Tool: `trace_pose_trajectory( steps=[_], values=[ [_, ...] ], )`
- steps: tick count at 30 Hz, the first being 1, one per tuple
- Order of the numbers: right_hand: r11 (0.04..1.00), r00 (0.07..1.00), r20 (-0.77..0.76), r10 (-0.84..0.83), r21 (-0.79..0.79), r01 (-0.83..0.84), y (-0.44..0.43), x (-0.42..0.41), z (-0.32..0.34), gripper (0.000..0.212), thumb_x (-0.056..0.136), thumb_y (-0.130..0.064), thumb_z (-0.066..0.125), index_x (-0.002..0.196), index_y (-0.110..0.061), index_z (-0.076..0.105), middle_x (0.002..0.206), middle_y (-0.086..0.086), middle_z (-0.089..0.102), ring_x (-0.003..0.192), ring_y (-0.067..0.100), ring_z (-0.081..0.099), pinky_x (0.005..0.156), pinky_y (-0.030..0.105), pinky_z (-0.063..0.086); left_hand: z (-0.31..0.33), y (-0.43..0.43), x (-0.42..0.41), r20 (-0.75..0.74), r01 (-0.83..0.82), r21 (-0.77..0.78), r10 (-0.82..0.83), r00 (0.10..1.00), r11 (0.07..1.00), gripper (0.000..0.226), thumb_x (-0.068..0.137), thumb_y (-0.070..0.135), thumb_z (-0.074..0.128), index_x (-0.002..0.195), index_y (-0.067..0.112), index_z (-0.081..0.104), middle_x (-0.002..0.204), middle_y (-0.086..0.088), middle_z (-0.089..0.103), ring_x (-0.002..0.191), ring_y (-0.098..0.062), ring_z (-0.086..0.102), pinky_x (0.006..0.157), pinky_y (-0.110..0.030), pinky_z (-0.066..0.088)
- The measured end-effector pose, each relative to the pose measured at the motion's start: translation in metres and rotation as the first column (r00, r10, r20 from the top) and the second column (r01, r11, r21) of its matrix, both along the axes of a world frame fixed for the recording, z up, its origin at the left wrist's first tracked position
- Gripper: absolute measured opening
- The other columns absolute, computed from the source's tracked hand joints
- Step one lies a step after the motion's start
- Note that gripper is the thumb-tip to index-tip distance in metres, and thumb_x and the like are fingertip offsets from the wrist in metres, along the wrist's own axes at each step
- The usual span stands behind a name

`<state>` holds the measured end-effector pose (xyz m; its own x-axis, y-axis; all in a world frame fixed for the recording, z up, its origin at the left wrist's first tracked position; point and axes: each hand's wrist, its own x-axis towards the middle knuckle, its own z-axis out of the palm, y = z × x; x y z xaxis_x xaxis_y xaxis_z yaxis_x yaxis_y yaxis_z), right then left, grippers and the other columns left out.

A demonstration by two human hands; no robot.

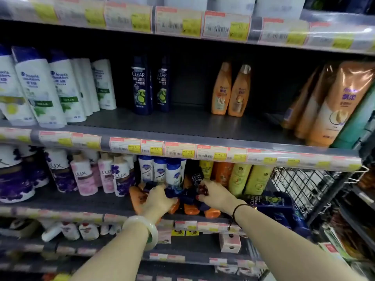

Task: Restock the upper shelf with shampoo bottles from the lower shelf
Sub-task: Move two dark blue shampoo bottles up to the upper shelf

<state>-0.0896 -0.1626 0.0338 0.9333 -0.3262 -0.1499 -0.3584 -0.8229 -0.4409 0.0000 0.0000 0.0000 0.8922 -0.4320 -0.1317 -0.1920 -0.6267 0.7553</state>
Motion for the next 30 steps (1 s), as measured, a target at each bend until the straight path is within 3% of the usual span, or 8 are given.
trace_pose_trajectory(
  steps=[5, 9, 15, 19, 21, 25, 30],
  values=[
    [0.997, 0.997, -0.002, -0.076, 0.008, 0.076, -0.011, 0.016, -0.019, 0.055, 0.09, -0.029, 0.054, 0.141, -0.017, 0.036, 0.142, 0.013, 0.043, 0.128, 0.032, 0.047, 0.101, 0.038, 0.044, -0.012, -0.01, 0.003, 0.038, -0.154, -0.008, 0.154, 0.987, 0.988, 0.059, 0.078, 0.024, 0.071, 0.131, 0.01, 0.049, 0.125, -0.021, 0.058, 0.117, -0.035, 0.055, 0.093, -0.036, 0.046],
    [0.994, 0.994, 0.015, -0.111, 0.019, 0.111, -0.019, 0.028, -0.033, 0.053, 0.091, -0.028, 0.053, 0.141, -0.018, 0.038, 0.142, 0.015, 0.04, 0.129, 0.034, 0.044, 0.103, 0.039, 0.042, -0.023, -0.015, 0.007, 0.023, -0.257, -0.006, 0.257, 0.966, 0.966, 0.062, 0.081, 0.031, 0.068, 0.136, 0.017, 0.044, 0.13, -0.025, 0.053, 0.121, -0.038, 0.048, 0.094, -0.038, 0.044],
    [0.977, 0.988, 0.009, -0.152, 0.152, 0.148, -0.024, 0.035, -0.048, 0.056, 0.09, -0.022, 0.055, 0.143, -0.021, 0.036, 0.142, 0.016, 0.042, 0.13, 0.035, 0.043, 0.105, 0.035, 0.039, -0.024, -0.025, 0.006, -0.015, -0.234, 0.033, 0.235, 0.972, 0.972, 0.064, 0.087, 0.037, 0.06, 0.144, 0.021, 0.036, 0.134, -0.027, 0.049, 0.128, -0.039, 0.041, 0.1, -0.038, 0.041],
    [0.953, 0.977, 0.056, -0.205, 0.237, 0.186, -0.025, 0.036, -0.055, 0.064, 0.086, -0.019, 0.059, 0.144, -0.023, 0.033, 0.143, 0.014, 0.044, 0.131, 0.033, 0.042, 0.108, 0.038, 0.039, -0.024, -0.028, 0.007, -0.114, -0.242, -0.054, 0.235, 0.965, 0.969, 0.064, 0.086, 0.031, 0.062, 0.144, 0.021, 0.037, 0.138, -0.021, 0.048, 0.131, -0.036, 0.038, 0.106, -0.037, 0.036],
    [0.928, 0.962, 0.073, -0.262, 0.294, 0.23, -0.025, 0.037, -0.055, 0.068, 0.084, -0.017, 0.062, 0.145, -0.02, 0.032, 0.141, 0.015, 0.048, 0.128, 0.033, 0.047, 0.106, 0.04, 0.042, -0.024, -0.028, 0.01, -0.159, -0.256, -0.096, 0.239, 0.958, 0.962, 0.064, 0.084, 0.029, 0.065, 0.143, 0.02, 0.039, 0.138, -0.02, 0.05, 0.128, -0.035, 0.043, 0.109, -0.037, 0.038],
    [0.852, 0.928, 0.038, -0.371, 0.411, 0.324, -0.025, 0.04, -0.055, 0.061, 0.085, -0.011, 0.063, 0.139, -0.007, 0.035, 0.132, 0.016, 0.055, 0.121, 0.033, 0.053, 0.093, 0.03, 0.042, -0.022, -0.028, 0.01, -0.165, -0.277, -0.099, 0.259, 0.952, 0.956, 0.063, 0.083, 0.025, 0.066, 0.141, 0.02, 0.042, 0.134, -0.017, 0.054, 0.128, -0.034, 0.043, 0.106, -0.036, 0.04],
    [0.82, 0.92, 0.02, -0.391, 0.463, 0.338, -0.021, 0.043, -0.055, 0.052, 0.087, -0.014, 0.062, 0.133, -0.003, 0.042, 0.129, 0.015, 0.056, 0.119, 0.031, 0.054, 0.086, 0.027, 0.041, -0.017, -0.029, 0.008, -0.139, -0.296, -0.058, 0.286, 0.948, 0.954, 0.061, 0.08, 0.032, 0.067, 0.137, 0.025, 0.045, 0.132, -0.012, 0.057, 0.125, -0.033, 0.048, 0.098, -0.037, 0.044]
  ],
)
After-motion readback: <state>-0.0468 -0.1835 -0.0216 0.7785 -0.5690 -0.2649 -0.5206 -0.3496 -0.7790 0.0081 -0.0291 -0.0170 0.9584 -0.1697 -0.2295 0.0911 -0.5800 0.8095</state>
